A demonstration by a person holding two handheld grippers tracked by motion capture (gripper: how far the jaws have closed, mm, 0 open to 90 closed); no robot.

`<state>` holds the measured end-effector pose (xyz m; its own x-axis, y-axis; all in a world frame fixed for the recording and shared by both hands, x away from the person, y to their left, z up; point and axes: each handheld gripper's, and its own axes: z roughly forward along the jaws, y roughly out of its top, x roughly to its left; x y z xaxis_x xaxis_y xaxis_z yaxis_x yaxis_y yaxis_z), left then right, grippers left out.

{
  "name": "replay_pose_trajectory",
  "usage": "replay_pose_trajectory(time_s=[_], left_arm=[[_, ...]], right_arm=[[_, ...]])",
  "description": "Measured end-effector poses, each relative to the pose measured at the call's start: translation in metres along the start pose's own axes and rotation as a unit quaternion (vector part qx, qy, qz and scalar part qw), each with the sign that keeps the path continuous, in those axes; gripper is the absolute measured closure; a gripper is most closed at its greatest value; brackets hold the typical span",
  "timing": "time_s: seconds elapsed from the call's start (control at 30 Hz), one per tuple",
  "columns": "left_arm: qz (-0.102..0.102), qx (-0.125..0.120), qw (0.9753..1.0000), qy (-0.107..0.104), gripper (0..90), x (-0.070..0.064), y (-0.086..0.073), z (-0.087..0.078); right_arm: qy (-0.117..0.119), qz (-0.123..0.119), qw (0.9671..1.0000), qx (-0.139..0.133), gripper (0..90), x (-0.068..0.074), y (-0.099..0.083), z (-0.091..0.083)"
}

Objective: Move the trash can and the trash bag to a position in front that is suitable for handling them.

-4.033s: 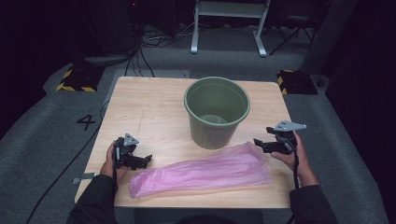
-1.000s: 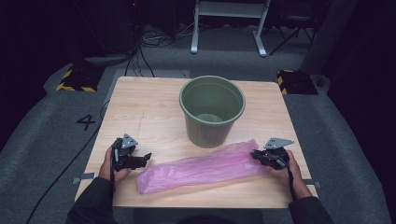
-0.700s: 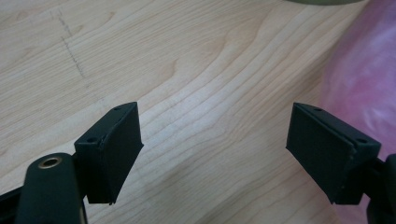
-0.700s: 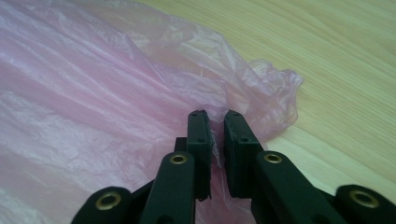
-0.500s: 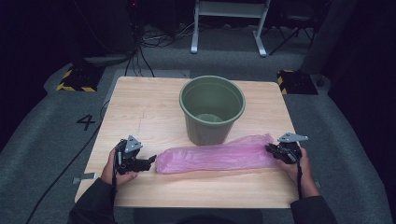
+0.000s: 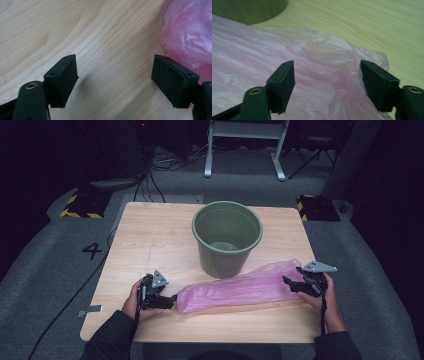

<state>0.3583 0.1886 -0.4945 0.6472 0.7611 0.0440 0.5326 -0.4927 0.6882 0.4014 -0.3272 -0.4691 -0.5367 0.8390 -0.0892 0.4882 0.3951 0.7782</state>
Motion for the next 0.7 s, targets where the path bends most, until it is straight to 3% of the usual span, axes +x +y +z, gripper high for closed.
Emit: replay_pose_trajectory(time_s=[0.03, 0.13, 0.2, 0.3, 0.4, 0.43, 0.47, 0.5, 0.57, 0.63, 0.7], left_arm=[[0.002, 0.007, 1.0000, 0.005, 21.9, 0.000, 0.000, 0.002], [-0.001, 0.000, 1.0000, 0.000, 25.7, 0.001, -0.001, 0.002], [0.007, -0.003, 1.0000, -0.001, 27.5, 0.001, -0.001, 0.003], [0.010, -0.010, 0.9998, -0.012, 34.8, 0.002, -0.001, 0.004], [0.009, -0.013, 0.9997, -0.017, 43.3, 0.003, 0.000, 0.004], [0.010, -0.015, 0.9997, -0.018, 46.9, 0.003, 0.001, 0.005], [0.011, -0.015, 0.9996, -0.021, 46.9, 0.004, 0.001, 0.005], [0.014, -0.017, 0.9995, -0.023, 53.9, 0.003, 0.000, 0.005], [0.029, -0.019, 0.9994, -0.009, 57.9, 0.003, 0.000, 0.004], [0.028, -0.019, 0.9993, -0.013, 66.0, 0.005, 0.000, 0.003], [0.024, -0.020, 0.9995, -0.009, 67.5, 0.009, -0.001, 0.003]], right_arm=[[-0.005, -0.006, 0.9999, -0.007, 25.8, 0.004, 0.003, -0.004], [-0.007, -0.020, 0.9997, -0.011, 24.0, 0.011, 0.008, -0.009], [-0.012, -0.029, 0.9993, -0.018, 23.1, 0.016, 0.011, -0.012], [-0.004, -0.040, 0.9988, -0.028, 23.1, 0.028, 0.015, -0.017], [0.011, -0.070, 0.9965, -0.044, 23.0, 0.048, 0.021, -0.023], [0.010, -0.087, 0.9951, -0.045, 23.3, 0.059, 0.025, -0.024], [0.010, -0.087, 0.9951, -0.045, 23.3, 0.059, 0.025, -0.024], [-0.008, -0.103, 0.9939, -0.038, 22.9, 0.065, 0.028, -0.022], [-0.017, -0.105, 0.9938, -0.033, 23.0, 0.064, 0.028, -0.021], [-0.009, -0.083, 0.9959, -0.034, 24.1, 0.053, 0.025, -0.020], [-0.003, -0.073, 0.9967, -0.035, 23.9, 0.048, 0.024, -0.020]])
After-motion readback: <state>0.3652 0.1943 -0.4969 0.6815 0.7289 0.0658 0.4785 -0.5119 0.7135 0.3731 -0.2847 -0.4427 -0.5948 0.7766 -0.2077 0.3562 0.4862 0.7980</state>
